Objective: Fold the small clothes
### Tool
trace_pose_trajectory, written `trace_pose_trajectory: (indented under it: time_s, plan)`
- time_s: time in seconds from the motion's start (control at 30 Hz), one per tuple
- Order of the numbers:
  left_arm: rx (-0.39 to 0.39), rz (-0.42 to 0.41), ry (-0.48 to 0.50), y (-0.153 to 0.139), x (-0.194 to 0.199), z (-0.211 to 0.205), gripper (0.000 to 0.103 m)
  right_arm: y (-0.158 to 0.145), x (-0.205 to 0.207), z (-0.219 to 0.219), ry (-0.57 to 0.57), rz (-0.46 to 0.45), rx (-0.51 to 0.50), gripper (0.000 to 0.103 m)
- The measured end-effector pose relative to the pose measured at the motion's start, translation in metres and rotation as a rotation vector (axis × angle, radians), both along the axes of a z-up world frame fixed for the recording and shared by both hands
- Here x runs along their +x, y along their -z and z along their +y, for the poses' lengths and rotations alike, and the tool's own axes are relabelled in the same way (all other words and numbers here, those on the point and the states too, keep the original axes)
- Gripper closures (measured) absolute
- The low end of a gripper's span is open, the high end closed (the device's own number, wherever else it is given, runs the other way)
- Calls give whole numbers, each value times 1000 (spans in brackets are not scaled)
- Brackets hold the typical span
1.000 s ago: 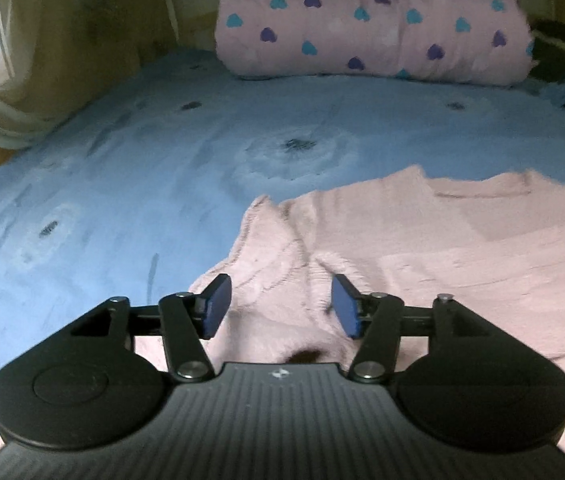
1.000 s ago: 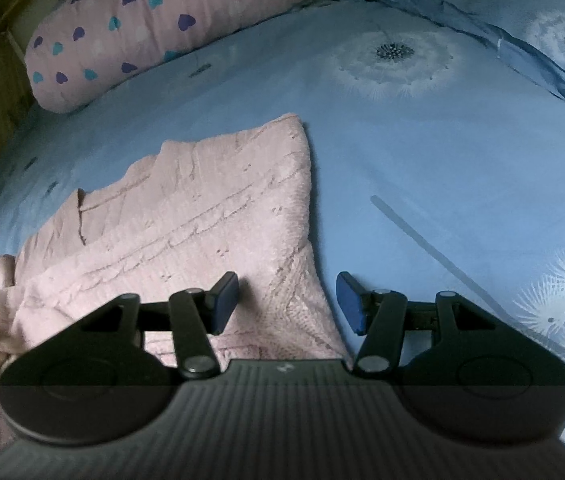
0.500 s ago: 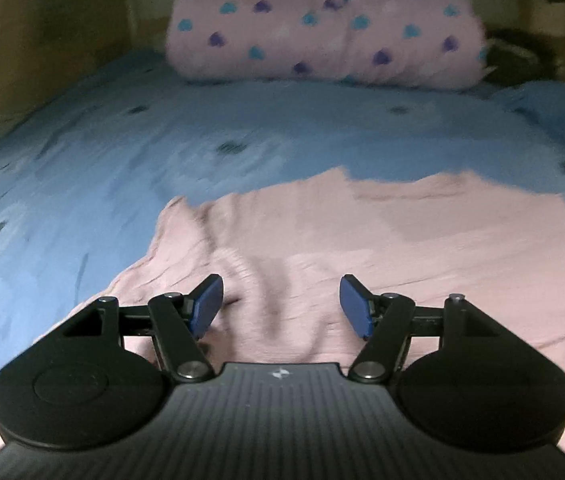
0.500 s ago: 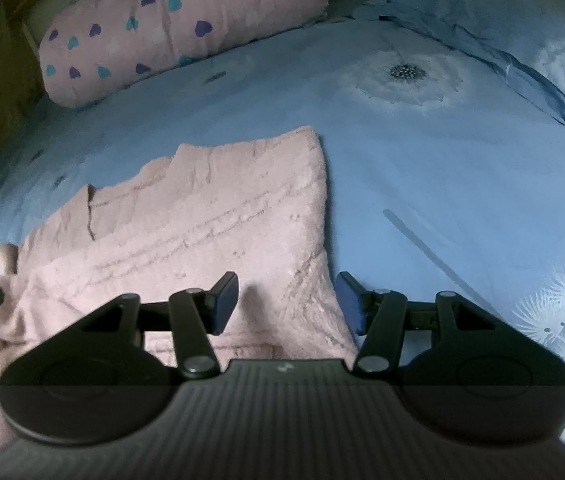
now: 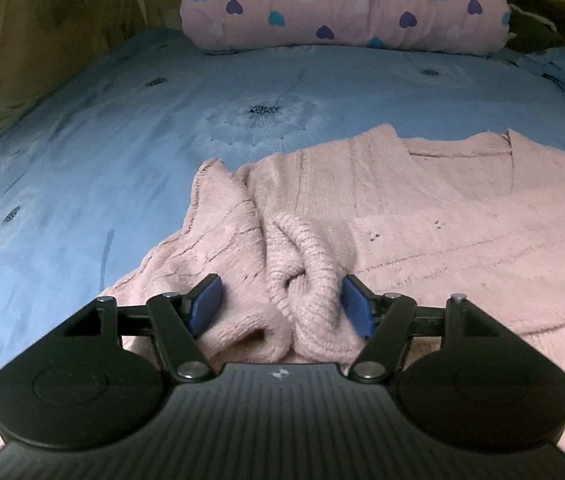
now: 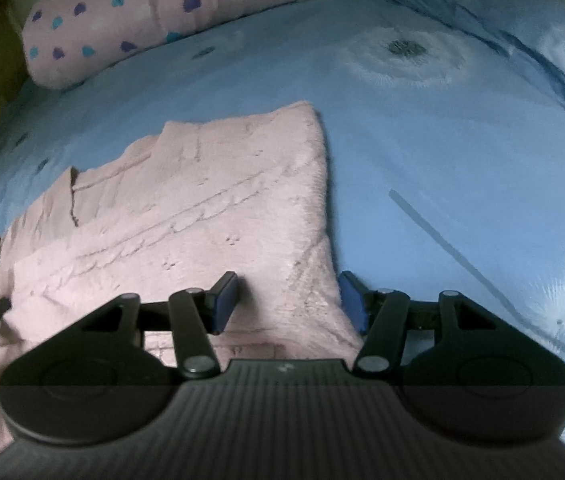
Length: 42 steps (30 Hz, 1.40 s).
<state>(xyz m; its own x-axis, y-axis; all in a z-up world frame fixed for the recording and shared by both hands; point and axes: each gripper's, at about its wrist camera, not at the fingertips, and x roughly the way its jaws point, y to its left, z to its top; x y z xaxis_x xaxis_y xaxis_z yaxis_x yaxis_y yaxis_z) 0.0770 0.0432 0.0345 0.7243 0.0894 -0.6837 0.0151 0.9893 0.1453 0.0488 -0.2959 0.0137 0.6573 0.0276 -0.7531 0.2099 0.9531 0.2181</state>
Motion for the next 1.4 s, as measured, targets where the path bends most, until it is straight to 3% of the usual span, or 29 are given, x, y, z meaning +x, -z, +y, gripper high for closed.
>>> trace_pose_trajectory:
  time_s: [0.23, 0.6, 0.8, 0.97, 1.17, 1.4]
  plan:
    - [-57, -1, 0, -26, -22, 20, 31, -10, -5, 9, -23, -52, -57, 44]
    - [-31, 10, -65, -54, -50, 68, 30, -24, -25, 21, -90, -135, -69, 45]
    - [30, -23, -54, -69, -68, 88, 26, -24, -43, 36, -109, -138, -93, 45]
    - [92, 12, -57, -63, -67, 105, 22, -28, -63, 51, -110, -140, -24, 45]
    - [148, 42, -25, -55, -63, 123, 20, -33, -96, 85, -159, -146, -45, 45]
    - [121, 83, 22, -42, -63, 143, 15, -29, -124, 115, -161, -133, -64, 45]
